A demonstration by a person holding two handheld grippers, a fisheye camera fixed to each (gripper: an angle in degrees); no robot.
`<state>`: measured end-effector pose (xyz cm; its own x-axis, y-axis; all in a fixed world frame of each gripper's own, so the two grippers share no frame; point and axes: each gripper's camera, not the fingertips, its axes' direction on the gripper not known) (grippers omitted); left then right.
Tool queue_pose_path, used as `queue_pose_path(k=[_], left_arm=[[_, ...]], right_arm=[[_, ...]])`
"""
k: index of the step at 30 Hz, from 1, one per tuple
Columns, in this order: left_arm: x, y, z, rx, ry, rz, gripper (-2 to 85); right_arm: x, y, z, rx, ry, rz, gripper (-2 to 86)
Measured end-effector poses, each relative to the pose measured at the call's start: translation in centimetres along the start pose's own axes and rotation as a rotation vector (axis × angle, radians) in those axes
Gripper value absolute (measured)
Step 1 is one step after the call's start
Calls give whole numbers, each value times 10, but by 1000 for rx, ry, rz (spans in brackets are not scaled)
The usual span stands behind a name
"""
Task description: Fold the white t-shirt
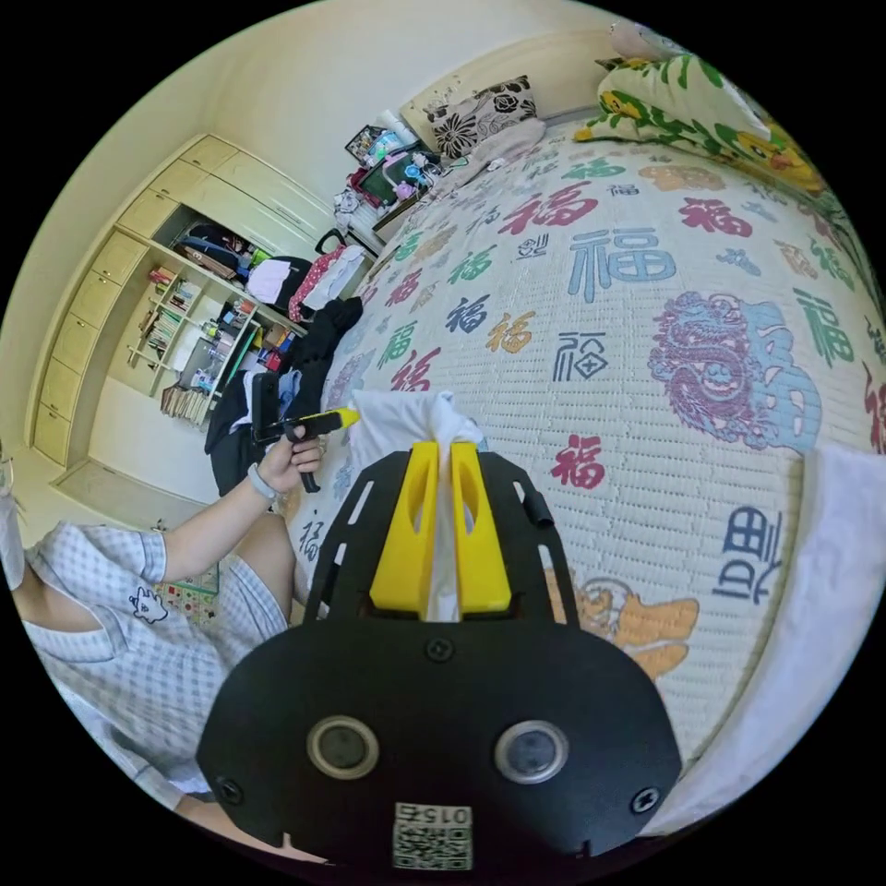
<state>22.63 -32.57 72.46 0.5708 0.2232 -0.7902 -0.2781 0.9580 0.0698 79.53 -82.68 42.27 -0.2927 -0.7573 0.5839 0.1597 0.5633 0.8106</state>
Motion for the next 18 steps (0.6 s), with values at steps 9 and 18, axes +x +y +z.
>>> queue_pose_path(k=[9,18], left_arm=[[227,-3,-27,233,177,474,3],[381,-47,76,253,415,602,2]], right_arm=[[-93,115,-244,421,155,-37,11],[-156,169,-426,720,632,131,13]])
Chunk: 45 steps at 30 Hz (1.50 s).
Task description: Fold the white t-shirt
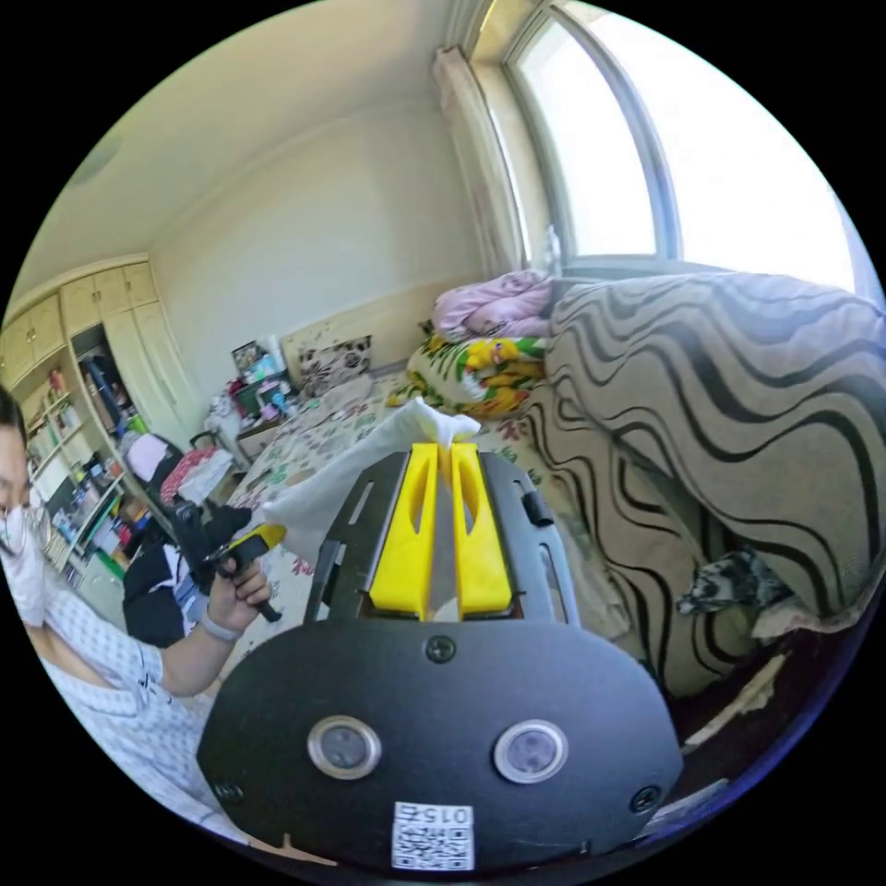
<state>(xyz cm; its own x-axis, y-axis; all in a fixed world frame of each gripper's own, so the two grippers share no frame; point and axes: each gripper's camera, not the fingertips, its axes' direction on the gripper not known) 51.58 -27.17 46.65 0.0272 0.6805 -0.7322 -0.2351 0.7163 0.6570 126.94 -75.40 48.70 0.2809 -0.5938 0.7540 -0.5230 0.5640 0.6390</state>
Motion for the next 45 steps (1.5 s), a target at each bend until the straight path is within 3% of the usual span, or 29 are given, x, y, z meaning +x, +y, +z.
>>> queue_pose_path(k=[4,7,11,15,21,28,33,37,40,42,45], left_arm=[[-1,-10,51,9,36,-19,2],[-26,-4,90,-13,26,-98,3],[-89,26,144,-116,-104,-209,3],[-175,76,193,-344,-232,-375,3],[-215,91,200,-341,-302,-416,4],[-222,89,203,-353,-312,-469,10],[-204,70,172,-330,-379,-498,18],[-163,46,152,-275,-364,-397,10],[-142,29,170,-348,-317,-345,2],[-144,29,181,-467,-370,-421,-3],[-109,20,140,-409,-380,-432,0]], right_arm=[[25,-35,5,-40,88,9,13],[59,-56,53,-173,94,32,13],[117,-53,167,-412,42,119,13],[159,-16,287,-682,27,240,12],[148,-14,361,-657,-31,252,16],[115,-15,395,-721,16,196,42],[92,-34,363,-597,150,248,63],[53,-39,329,-511,128,158,51],[22,-22,335,-629,117,122,18],[5,2,354,-816,75,255,6],[-52,-3,345,-750,103,304,8]])
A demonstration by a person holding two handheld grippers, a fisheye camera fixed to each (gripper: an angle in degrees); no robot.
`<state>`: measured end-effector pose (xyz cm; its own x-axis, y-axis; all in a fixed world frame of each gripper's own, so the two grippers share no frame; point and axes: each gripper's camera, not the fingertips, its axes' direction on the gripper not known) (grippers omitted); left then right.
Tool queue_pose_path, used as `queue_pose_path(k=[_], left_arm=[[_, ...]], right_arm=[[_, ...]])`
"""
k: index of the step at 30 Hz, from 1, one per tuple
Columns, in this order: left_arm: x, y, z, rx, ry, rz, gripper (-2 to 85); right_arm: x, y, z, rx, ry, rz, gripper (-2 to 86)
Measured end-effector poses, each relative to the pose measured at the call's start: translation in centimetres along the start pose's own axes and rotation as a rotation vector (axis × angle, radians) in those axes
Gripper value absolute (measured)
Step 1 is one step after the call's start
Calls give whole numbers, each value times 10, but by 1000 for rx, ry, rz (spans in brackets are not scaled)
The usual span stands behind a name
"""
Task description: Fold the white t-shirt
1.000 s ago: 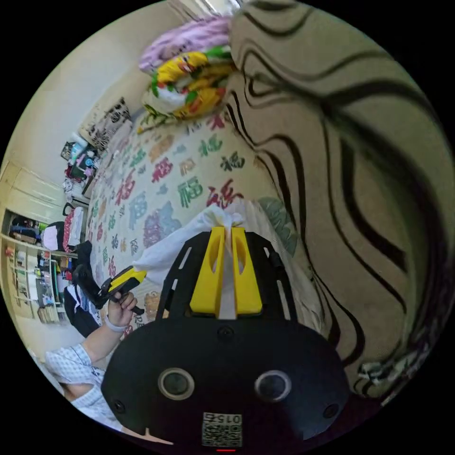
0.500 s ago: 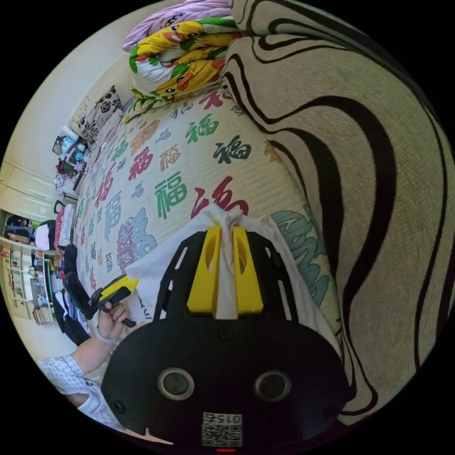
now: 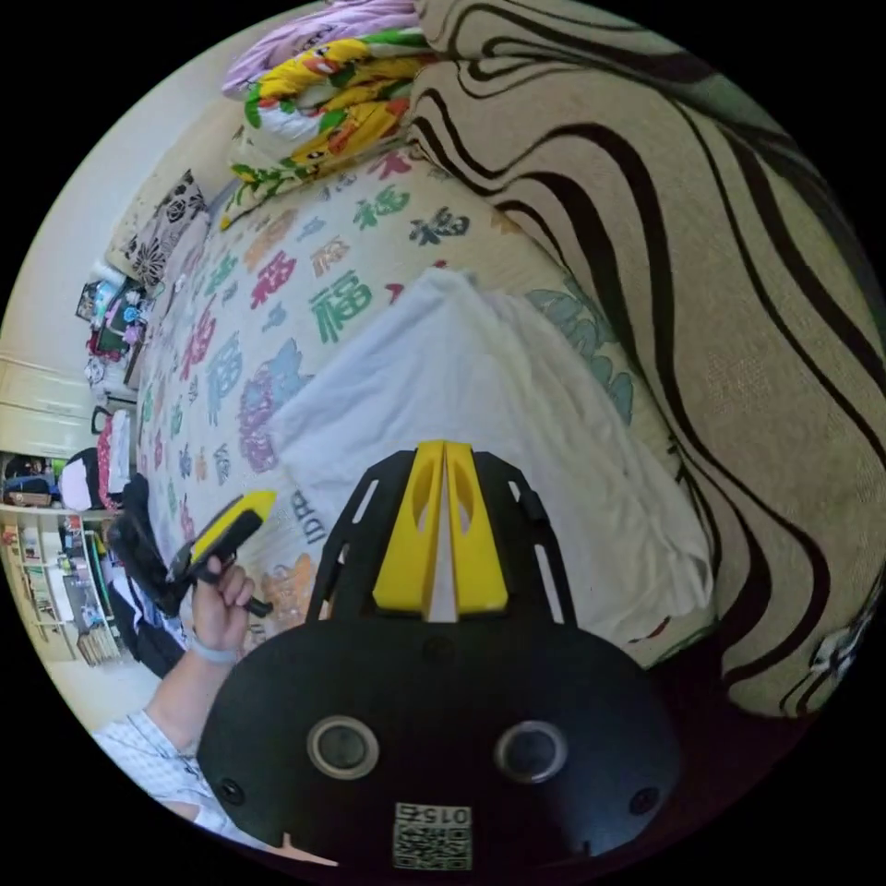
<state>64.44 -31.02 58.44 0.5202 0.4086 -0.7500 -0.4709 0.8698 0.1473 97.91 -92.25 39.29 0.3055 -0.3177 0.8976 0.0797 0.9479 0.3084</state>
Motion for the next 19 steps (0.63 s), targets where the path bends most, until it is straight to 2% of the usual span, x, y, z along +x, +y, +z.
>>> queue_pose_path(k=[3,7,12,15,19], left_arm=[[21,45,-92,99,10,50,21],[17,114,-218,141,-42,43,55],[-10,218,-428,194,-338,-84,73],[-18,270,-540,241,-517,-148,82],[-14,325,-655,296,-716,-226,95]], right_arm=[[-90,0,-29,-43,-63,-98,30],[-234,16,-85,-39,20,-281,50],[-467,85,-150,-34,18,-538,71],[-576,137,-165,40,-11,-674,65],[-681,188,-147,19,-75,-797,64]])
